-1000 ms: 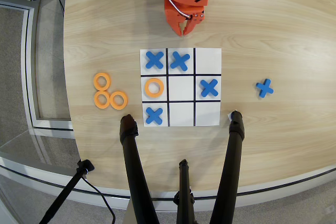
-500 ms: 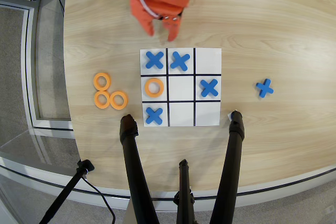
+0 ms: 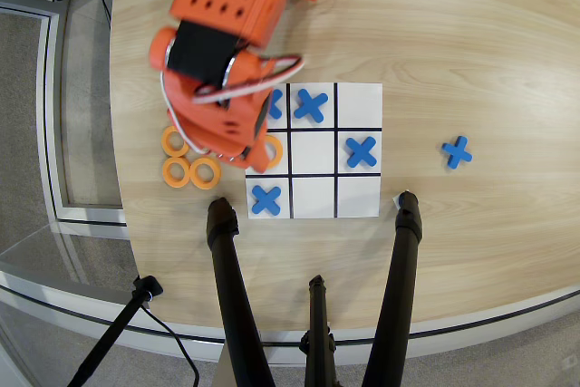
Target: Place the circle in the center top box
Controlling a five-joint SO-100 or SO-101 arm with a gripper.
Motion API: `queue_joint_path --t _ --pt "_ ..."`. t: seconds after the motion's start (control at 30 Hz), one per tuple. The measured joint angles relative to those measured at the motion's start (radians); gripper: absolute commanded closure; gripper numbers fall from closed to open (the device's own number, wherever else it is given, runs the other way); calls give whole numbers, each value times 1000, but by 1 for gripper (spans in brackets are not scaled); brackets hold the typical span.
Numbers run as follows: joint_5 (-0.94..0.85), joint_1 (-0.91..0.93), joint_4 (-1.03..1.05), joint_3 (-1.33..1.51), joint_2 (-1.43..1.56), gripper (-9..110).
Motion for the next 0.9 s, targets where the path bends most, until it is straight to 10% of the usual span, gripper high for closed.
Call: queue_joint_path --t 0.9 --pt "25 66 -210 -439 -715 76"
